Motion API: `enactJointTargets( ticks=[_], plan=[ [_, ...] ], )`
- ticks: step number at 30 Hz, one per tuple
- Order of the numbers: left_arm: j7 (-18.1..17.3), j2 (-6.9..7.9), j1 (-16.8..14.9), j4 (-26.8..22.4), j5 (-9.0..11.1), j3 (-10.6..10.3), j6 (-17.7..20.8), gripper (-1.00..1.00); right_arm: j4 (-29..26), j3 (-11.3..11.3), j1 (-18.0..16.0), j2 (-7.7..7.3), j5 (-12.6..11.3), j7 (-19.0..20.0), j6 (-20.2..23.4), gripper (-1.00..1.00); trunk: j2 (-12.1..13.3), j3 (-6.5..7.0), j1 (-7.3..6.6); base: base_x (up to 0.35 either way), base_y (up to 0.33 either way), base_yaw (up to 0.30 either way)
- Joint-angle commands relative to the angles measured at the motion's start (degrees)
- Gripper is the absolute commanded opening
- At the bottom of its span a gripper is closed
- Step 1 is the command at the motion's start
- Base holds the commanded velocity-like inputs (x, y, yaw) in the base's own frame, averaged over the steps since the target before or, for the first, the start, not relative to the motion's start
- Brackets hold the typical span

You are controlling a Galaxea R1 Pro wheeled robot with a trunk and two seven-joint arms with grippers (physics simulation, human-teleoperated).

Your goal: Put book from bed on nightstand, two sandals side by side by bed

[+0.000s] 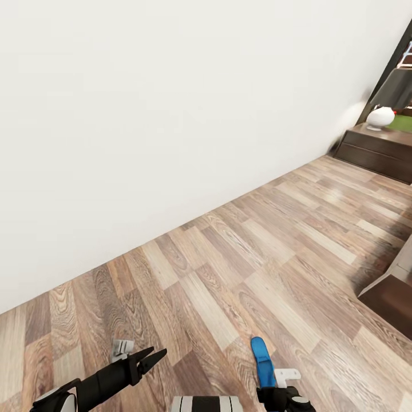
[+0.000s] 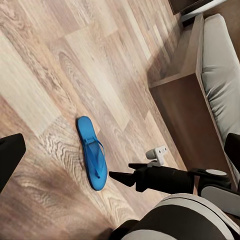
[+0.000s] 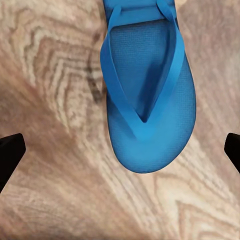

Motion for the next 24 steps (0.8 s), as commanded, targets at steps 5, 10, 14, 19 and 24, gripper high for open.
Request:
enactJointTargets(
  ticks=[5, 10, 14, 19, 24],
  plan=[
    [-0.25, 0.09, -0.02, -0.01, 0.42, 0.03, 0.44, 1.0, -0.13, 0.03, 0.01, 0.02, 0.03, 0.03, 0.35, 1.0, -0.01, -0.04, -0.01, 0.149, 0.0, 0.0],
    [-0.28, 0.1, 0.0, -0.02, 0.47, 0.03, 0.44, 1.0, -0.13, 0.03, 0.01, 0.02, 0.03, 0.03, 0.35, 1.0, -0.01, -0.04, -0.01, 0.083, 0.0, 0.0],
    [-0.28, 0.1, -0.03, -0.02, 0.48, 0.03, 0.44, 1.0, -0.13, 0.03, 0.01, 0.02, 0.03, 0.03, 0.35, 1.0, -0.01, -0.04, -0.01, 0.055, -0.013, 0.0],
    [-0.22, 0.1, -0.01, -0.02, 0.48, 0.03, 0.44, 1.0, -0.13, 0.03, 0.01, 0.02, 0.03, 0.03, 0.35, 1.0, -0.01, -0.04, -0.01, 0.197, -0.069, 0.0],
    [-0.25, 0.02, -0.02, -0.02, 0.49, 0.03, 0.44, 1.0, -1.24, 0.03, 0.01, -0.04, 0.31, 0.03, 0.35, 1.0, -0.01, -0.04, -0.01, 0.055, -0.019, 0.0]
  ],
)
